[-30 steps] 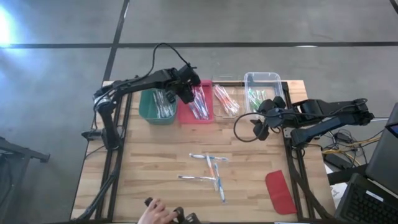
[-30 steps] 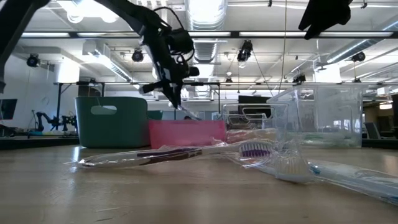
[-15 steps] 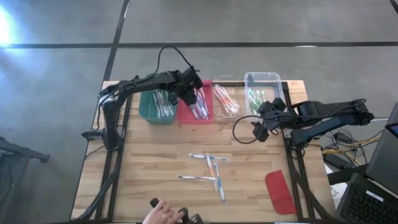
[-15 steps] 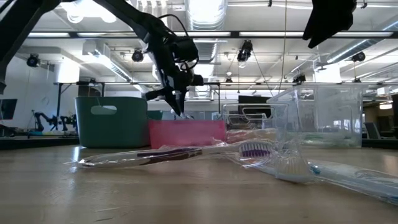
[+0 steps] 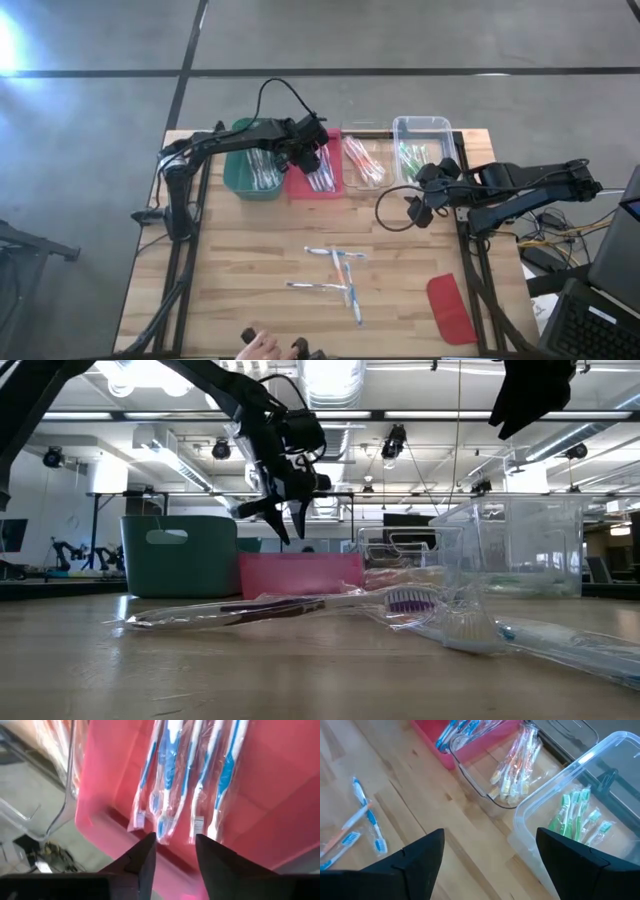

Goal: Pick & Place Toothbrushes
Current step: Put the violet toothbrush into the green bin

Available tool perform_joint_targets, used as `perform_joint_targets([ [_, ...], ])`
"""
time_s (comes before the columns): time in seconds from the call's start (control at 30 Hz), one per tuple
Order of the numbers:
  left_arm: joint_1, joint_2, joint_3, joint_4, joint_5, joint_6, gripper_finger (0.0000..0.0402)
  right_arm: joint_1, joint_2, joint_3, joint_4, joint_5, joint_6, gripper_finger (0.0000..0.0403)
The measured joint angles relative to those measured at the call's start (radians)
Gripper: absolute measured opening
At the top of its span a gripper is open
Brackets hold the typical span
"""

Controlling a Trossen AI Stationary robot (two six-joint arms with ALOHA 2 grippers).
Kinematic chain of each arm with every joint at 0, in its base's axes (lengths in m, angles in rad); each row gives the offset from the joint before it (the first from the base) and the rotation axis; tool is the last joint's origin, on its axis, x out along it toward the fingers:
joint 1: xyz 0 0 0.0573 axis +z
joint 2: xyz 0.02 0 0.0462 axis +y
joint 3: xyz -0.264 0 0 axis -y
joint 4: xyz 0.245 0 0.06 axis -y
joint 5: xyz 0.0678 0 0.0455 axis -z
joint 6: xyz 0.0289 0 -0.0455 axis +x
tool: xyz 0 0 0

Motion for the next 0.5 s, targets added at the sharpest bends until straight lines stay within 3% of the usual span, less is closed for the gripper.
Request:
perform_joint_targets([
  [0.5, -0.185, -0.116, 0.012, -0.05, -0.028, -0.406, 0.014, 0.0, -0.019, -0.002, -0.008, 0.0, -0.034, 0.0263],
])
